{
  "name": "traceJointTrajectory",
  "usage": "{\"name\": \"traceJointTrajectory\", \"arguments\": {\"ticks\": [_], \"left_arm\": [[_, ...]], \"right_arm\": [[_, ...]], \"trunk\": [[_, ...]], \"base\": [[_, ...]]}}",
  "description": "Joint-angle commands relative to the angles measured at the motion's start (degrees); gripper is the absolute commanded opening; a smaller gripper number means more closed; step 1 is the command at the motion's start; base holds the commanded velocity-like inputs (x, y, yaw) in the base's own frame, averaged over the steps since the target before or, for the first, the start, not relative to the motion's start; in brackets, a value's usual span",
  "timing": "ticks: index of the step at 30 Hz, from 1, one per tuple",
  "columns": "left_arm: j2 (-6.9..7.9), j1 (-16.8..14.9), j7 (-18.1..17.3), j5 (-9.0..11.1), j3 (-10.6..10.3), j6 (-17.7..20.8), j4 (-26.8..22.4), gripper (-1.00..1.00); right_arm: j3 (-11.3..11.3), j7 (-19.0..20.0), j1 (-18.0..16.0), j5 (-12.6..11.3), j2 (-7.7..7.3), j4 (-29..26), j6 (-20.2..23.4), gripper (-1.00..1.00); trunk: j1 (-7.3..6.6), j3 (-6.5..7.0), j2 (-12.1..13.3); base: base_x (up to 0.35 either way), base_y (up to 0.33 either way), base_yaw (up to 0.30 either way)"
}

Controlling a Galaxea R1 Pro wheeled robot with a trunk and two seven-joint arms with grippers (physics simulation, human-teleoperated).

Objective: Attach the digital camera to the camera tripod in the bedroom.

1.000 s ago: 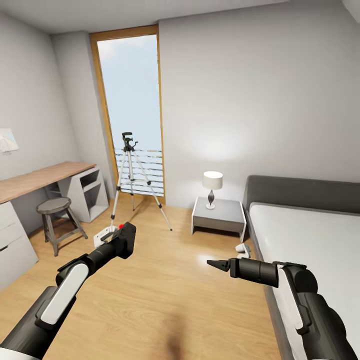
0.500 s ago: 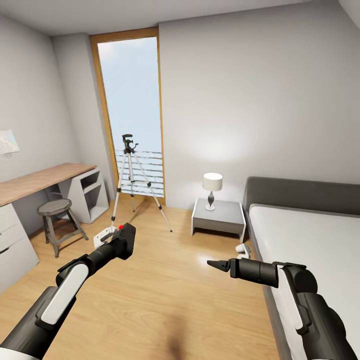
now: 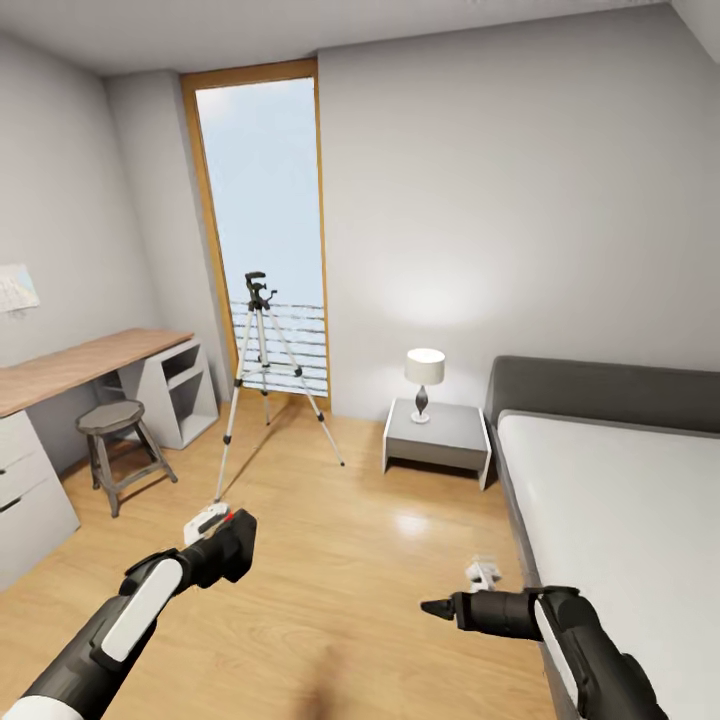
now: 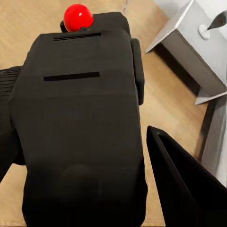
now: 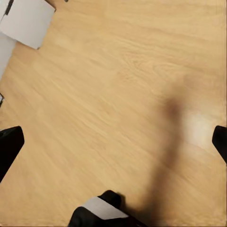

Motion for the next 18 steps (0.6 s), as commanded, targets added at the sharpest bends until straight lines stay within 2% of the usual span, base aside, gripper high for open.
{"name": "traceJointTrajectory", "arguments": {"ticks": [1,2,6,7,13,14,18], "left_arm": [[0.07,-0.1,0.5,0.6,-0.2,-0.1,1.5,-1.00],[0.04,-0.1,0.4,0.6,-0.2,-0.2,5.1,-1.00],[-0.07,-0.1,0.1,0.5,-0.6,-0.7,14.3,-1.00],[-0.28,-0.1,0.0,0.3,-1.0,-1.1,19.2,-1.00],[-1.69,-0.1,-0.5,-0.5,-3.3,-4.8,32.0,-1.00],[-2.33,-0.1,-1.1,-0.8,-4.5,-7.1,35.3,-1.00],[-3.79,-0.1,-3.3,-1.4,-6.8,-12.0,41.9,-1.00]], "right_arm": [[-0.2,0.2,-0.1,1.6,0.06,2.7,-1.1,1.00],[-0.2,-0.6,-0.1,3.8,0.13,8.3,-3.7,1.00],[-0.3,-3.1,-0.1,7.5,0.13,19.5,-9.5,1.00],[-0.4,-4.8,-0.1,8.6,0.03,24.9,-12.9,1.00],[-0.5,-10.3,-0.1,10.0,-0.25,39.8,-23.4,1.00],[-0.5,-12.2,-0.1,10.2,-0.31,44.2,-26.4,1.00],[-0.4,-16.3,0.0,10.4,-0.36,51.2,-31.1,1.00]], "trunk": [[-0.22,0.12,0.4],[-0.44,0.30,0.8],[-1.32,1.01,2.4],[-1.54,1.19,2.8],[-2.86,2.27,5.2],[-3.08,2.45,5.6],[-3.96,3.17,7.2]], "base": [[0.000,0.000,0.000],[0.000,0.000,0.000],[0.000,0.000,0.000],[0.000,0.000,0.000],[0.000,0.000,0.000],[0.000,0.000,0.000],[0.000,0.000,0.000]]}}
